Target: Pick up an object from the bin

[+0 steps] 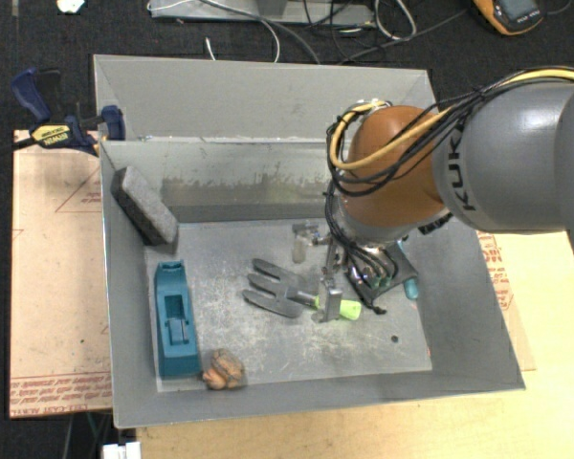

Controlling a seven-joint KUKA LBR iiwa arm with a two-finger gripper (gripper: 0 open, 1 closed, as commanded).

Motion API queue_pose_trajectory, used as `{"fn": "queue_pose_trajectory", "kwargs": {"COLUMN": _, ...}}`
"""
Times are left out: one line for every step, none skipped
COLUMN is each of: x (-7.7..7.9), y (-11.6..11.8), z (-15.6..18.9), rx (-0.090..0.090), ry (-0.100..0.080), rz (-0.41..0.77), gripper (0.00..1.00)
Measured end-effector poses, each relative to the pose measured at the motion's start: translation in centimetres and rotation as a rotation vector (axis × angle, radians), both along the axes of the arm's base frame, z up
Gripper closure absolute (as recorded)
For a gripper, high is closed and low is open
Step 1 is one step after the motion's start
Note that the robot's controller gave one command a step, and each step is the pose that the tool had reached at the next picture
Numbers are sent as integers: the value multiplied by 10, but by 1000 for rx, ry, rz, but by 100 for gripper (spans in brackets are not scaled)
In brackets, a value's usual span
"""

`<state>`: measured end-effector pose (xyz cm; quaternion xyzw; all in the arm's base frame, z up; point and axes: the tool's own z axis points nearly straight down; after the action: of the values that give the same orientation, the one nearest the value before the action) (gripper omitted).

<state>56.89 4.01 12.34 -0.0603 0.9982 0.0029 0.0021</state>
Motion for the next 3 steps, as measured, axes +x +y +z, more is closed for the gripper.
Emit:
{"fn": "queue_pose_trajectory", "kwargs": {"x": 17, "y": 4, "z": -42, "rx": 1, "ry": 1, "rz": -45, "gripper": 0}}
{"fn": "queue_pose_trajectory", "kwargs": {"x": 23, "y": 10, "z": -55, "rx": -2, "ry": -2, "rz": 129, "gripper": 0}}
{"fn": "queue_pose_trajectory", "kwargs": {"x": 26, "y": 1, "z": -53, "rx": 2, "ry": 2, "rz": 23, "gripper": 100}}
